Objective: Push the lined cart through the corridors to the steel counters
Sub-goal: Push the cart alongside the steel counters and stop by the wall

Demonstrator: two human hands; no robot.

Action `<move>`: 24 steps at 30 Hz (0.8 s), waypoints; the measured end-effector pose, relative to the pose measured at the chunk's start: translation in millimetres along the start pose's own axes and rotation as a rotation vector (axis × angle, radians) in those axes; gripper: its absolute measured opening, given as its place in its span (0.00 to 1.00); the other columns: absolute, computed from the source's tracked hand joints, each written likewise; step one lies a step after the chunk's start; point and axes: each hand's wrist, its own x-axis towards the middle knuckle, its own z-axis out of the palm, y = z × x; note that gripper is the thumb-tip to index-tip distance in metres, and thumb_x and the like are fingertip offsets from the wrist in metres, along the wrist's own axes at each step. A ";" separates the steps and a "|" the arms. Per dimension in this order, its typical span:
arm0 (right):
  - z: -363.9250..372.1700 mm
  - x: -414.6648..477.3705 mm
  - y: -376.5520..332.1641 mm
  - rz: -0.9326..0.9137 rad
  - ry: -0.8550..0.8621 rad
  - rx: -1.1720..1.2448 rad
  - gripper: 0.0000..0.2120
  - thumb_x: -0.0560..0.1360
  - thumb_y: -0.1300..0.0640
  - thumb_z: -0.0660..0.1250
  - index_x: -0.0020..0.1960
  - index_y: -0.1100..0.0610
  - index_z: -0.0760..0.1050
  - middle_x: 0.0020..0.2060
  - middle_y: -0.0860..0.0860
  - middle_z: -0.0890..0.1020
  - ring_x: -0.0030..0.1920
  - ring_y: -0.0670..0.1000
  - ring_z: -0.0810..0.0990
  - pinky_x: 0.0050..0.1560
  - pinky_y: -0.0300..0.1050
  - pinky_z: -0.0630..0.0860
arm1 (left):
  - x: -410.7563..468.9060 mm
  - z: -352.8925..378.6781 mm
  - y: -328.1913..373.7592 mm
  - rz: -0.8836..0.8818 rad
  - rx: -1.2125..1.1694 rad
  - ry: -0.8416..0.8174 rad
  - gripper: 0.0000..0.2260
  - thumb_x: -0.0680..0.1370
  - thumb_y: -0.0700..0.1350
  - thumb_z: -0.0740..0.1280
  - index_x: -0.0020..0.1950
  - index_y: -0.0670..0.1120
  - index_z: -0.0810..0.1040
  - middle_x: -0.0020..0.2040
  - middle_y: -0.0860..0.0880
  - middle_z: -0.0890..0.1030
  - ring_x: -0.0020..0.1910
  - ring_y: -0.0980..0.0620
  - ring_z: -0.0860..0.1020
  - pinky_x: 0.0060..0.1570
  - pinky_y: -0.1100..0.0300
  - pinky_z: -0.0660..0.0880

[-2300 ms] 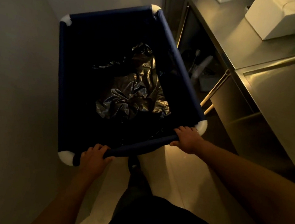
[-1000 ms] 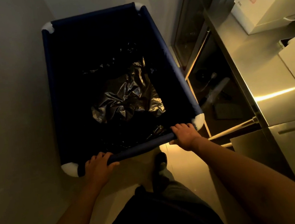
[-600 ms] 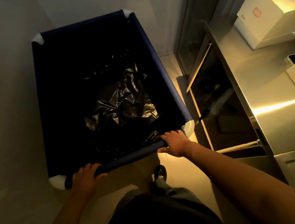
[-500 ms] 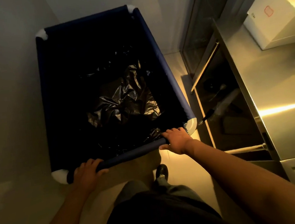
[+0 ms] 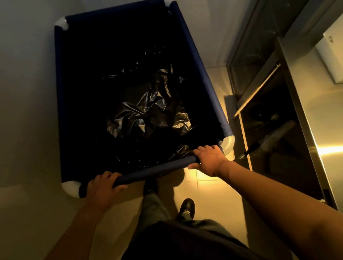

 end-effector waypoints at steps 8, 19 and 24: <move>-31.9 40.8 3.1 0.011 0.007 -0.011 0.31 0.78 0.31 0.57 0.72 0.50 0.70 0.66 0.51 0.76 0.68 0.56 0.73 0.71 0.57 0.66 | 38.9 -19.1 -5.3 0.013 0.005 0.069 0.26 0.76 0.69 0.56 0.66 0.56 0.75 0.63 0.50 0.77 0.60 0.43 0.75 0.59 0.45 0.68; -64.6 94.8 2.3 0.042 0.007 0.009 0.32 0.78 0.30 0.57 0.73 0.50 0.70 0.66 0.51 0.76 0.68 0.57 0.73 0.71 0.58 0.65 | 101.5 -56.3 -23.5 0.050 0.007 0.089 0.22 0.78 0.65 0.62 0.67 0.57 0.74 0.64 0.50 0.76 0.60 0.44 0.74 0.59 0.46 0.68; -78.0 119.8 -0.1 0.067 0.006 0.036 0.30 0.78 0.31 0.57 0.71 0.49 0.70 0.65 0.51 0.77 0.67 0.56 0.73 0.71 0.58 0.64 | 130.1 -74.4 -31.0 0.070 0.026 0.114 0.24 0.77 0.67 0.62 0.67 0.55 0.75 0.63 0.50 0.77 0.60 0.44 0.75 0.59 0.46 0.68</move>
